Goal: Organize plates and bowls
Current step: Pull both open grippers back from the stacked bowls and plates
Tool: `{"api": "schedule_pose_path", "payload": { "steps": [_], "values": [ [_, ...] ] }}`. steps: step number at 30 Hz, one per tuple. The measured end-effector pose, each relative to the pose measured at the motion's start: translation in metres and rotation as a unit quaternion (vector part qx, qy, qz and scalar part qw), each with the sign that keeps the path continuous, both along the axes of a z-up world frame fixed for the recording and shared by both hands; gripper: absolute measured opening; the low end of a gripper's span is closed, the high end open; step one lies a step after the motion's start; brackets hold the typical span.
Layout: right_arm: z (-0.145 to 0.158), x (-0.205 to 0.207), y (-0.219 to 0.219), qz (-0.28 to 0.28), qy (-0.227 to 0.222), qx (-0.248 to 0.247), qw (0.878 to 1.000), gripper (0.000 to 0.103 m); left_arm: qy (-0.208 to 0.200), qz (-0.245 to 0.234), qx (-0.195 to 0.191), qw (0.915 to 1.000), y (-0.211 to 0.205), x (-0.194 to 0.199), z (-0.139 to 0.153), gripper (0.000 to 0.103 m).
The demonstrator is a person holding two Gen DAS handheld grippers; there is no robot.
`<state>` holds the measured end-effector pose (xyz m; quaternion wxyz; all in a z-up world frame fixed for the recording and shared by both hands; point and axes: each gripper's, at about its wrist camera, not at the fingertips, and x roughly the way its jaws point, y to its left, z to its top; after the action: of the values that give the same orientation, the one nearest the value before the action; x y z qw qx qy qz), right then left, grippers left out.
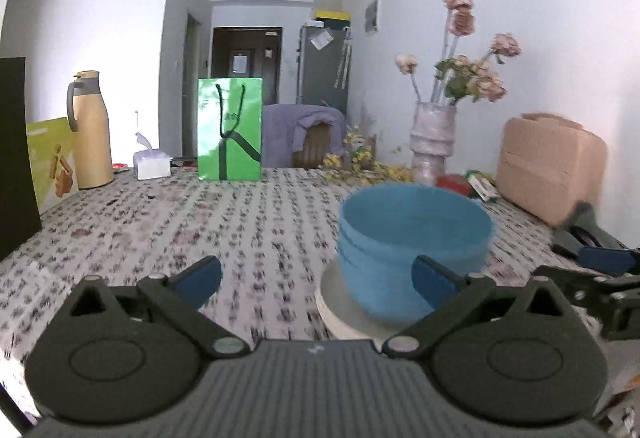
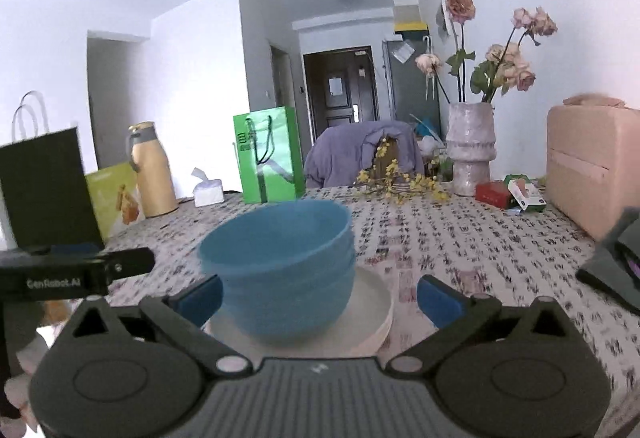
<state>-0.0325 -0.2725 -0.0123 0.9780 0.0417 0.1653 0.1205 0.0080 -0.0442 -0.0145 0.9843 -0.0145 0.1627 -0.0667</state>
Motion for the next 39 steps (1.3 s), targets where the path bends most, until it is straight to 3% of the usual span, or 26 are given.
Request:
{"api": "schedule_pose_path", "payload": {
  "steps": [5, 14, 39],
  "values": [
    [-0.011, -0.035, 0.007, 0.0, -0.003, -0.002, 1.0, 0.103, -0.027, 0.006, 0.028, 0.9992, -0.005, -0.04, -0.016, 0.103],
    [-0.023, -0.063, 0.004, -0.016, 0.004, -0.005, 1.0, 0.103, -0.049, 0.014, 0.034, 0.9981, -0.001, -0.08, -0.028, 0.103],
    [-0.029, -0.072, 0.01, -0.012, 0.007, -0.031, 0.999, 0.103, -0.052, 0.002, 0.014, 0.9985, 0.003, -0.094, -0.035, 0.103]
  ]
}}
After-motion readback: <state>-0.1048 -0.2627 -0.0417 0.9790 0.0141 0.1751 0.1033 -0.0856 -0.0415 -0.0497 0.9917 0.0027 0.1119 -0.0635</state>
